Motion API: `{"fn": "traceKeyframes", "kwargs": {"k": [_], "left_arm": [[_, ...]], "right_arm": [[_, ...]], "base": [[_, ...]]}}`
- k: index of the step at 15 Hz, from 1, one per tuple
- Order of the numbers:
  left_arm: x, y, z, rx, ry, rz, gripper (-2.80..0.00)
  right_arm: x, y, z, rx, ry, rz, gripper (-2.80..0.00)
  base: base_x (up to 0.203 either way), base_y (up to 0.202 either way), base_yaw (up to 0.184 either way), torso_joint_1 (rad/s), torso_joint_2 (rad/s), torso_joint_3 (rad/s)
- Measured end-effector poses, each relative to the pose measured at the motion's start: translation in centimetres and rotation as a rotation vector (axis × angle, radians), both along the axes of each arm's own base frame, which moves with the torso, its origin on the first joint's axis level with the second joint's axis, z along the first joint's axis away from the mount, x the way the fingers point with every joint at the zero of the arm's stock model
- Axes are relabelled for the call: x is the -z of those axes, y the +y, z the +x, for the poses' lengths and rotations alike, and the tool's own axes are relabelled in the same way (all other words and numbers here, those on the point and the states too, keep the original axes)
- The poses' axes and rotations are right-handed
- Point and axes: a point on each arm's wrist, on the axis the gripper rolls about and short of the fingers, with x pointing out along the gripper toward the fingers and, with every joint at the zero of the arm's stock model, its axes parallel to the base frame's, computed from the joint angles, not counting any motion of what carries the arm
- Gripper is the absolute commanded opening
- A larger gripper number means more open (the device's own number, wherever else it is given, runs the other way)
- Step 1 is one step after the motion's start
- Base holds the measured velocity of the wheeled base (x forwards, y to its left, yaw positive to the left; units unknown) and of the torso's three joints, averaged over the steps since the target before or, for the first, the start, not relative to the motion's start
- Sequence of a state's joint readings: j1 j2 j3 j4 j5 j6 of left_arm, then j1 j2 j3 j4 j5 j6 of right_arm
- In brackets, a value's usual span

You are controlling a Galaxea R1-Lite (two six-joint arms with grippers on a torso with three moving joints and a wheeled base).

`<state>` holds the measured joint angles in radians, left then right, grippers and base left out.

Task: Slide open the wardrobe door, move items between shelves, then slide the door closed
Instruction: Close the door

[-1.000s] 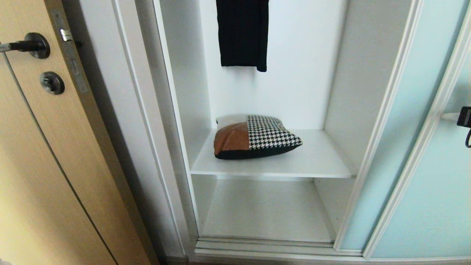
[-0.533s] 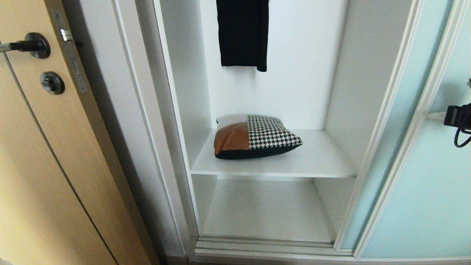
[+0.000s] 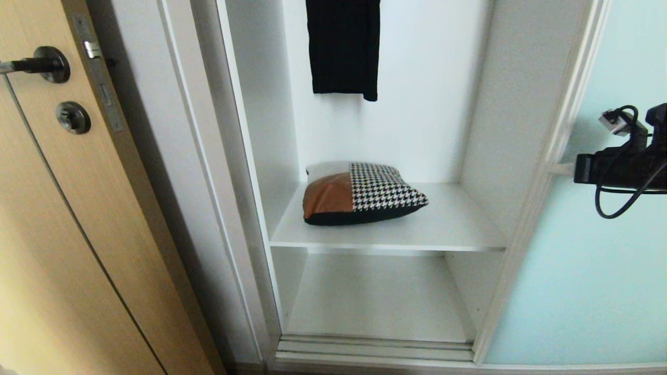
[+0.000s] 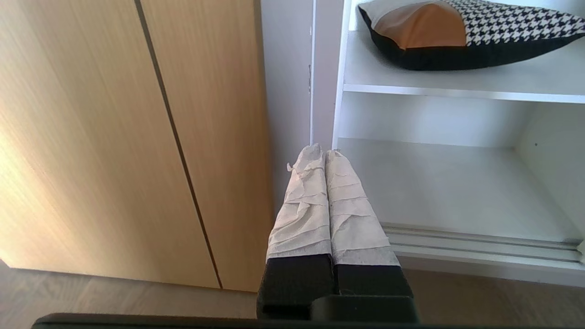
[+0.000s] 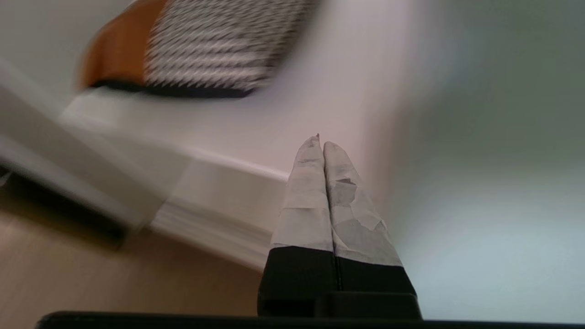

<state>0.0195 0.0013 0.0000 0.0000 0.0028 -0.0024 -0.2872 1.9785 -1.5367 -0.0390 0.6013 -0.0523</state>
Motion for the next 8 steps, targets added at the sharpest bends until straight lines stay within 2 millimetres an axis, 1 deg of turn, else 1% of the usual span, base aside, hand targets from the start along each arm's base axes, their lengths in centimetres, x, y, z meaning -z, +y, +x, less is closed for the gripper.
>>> {"fn": "traceKeyframes", "kwargs": {"k": [1,2,3,6,8], "left_arm": [[0.0,0.0,0.0,0.000,0.000,0.000,-2.80],[0.0,0.0,0.0,0.000,0.000,0.000,-2.80],[0.0,0.0,0.0,0.001,0.000,-0.001,-2.80],[0.0,0.0,0.0,0.000,0.000,-0.001,-2.80],[0.0,0.0,0.0,0.001,0.000,0.000,-2.80]], "right_arm": [[0.0,1.7,-0.3,-0.029,-0.009,-0.006,-2.80],[-0.2,2.9,-0.9,-0.054,-0.021,-0.010,-2.80],[-0.5,3.7,-1.8,-0.070,-0.034,-0.015,-2.80],[-2.1,5.3,-5.3,-0.112,-0.071,-0.017,-2.80],[-3.0,5.2,-8.1,-0.104,-0.089,-0.021,-2.80]], "base": [[0.000,0.000,0.000,0.000,0.00,0.000],[0.000,0.000,0.000,0.000,0.00,0.000],[0.000,0.000,0.000,0.000,0.00,0.000],[0.000,0.000,0.000,0.000,0.00,0.000],[0.000,0.000,0.000,0.000,0.00,0.000]]}}
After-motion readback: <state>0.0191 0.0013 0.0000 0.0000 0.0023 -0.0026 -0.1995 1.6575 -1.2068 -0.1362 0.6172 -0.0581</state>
